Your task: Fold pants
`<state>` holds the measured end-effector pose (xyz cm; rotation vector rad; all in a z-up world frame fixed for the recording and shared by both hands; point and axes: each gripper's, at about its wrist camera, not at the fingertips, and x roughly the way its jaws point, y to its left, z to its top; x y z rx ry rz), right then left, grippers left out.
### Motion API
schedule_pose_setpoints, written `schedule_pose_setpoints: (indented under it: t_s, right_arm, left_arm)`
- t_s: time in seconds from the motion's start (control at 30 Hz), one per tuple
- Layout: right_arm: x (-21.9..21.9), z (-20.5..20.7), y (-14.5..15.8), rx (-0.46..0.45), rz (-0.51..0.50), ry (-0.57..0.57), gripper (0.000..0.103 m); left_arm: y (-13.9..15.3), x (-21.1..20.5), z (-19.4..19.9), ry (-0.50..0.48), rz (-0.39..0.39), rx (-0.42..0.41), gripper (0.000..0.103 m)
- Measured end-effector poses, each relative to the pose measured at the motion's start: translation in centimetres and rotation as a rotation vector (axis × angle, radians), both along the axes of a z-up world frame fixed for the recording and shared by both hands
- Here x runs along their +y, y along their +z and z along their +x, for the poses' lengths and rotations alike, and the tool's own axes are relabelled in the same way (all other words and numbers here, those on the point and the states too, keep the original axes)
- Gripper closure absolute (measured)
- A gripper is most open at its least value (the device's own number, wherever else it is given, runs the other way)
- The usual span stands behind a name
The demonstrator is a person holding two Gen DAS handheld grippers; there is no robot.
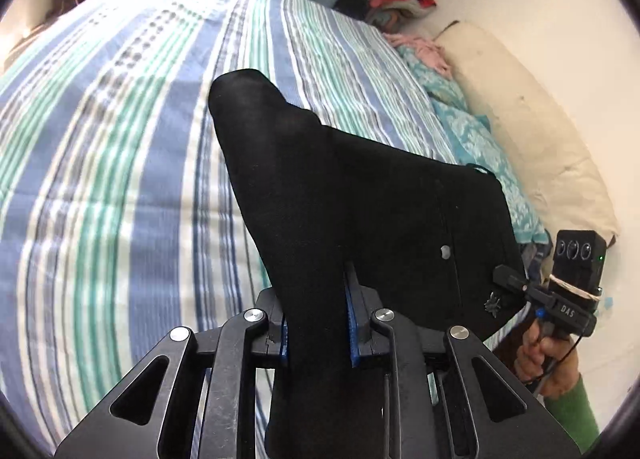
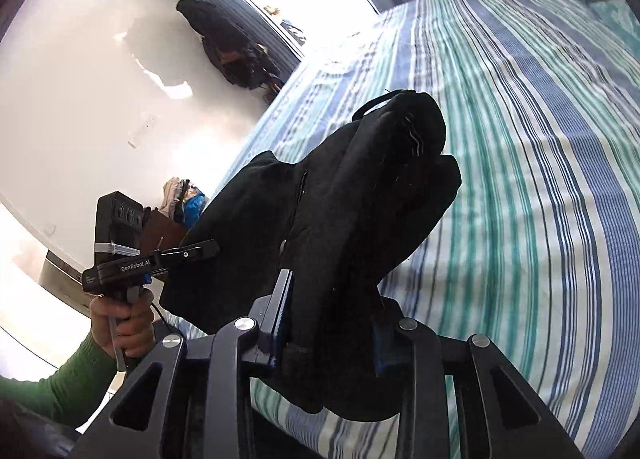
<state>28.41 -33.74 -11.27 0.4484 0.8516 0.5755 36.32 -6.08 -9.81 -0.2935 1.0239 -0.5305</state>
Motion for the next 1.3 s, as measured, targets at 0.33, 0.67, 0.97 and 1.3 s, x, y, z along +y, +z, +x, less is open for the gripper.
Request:
schedule_pose_setpoints:
  t_s: [0.33,0.67,0.97,1.3]
  right_arm:
    - [2.3,11.8,-11.8,0.317,-0.181,-0.166,0.056]
    - [-2.6,6.2,-6.9,0.173,-0.146,-0.322,0.014]
    - [1.4,-3.5,-7.1,0.142,-0.364,-0.415,0.0]
    - [7.8,-11.6,-7.3,0.025,-0.55,-0.507,0.0]
  left_arm:
    - [-12.3,2.5,6.3,0.146,0.322,0.113,0.028]
    - [-7.5,4.0,-1.1,0.2,0.477,-0.133,0.008]
    - [-8.8,0.1,-9.7,0.194,0.536,-0.224,0.003]
    - [-7.9,0.3,-13.4,0.231,0.524,-0.207,0.003]
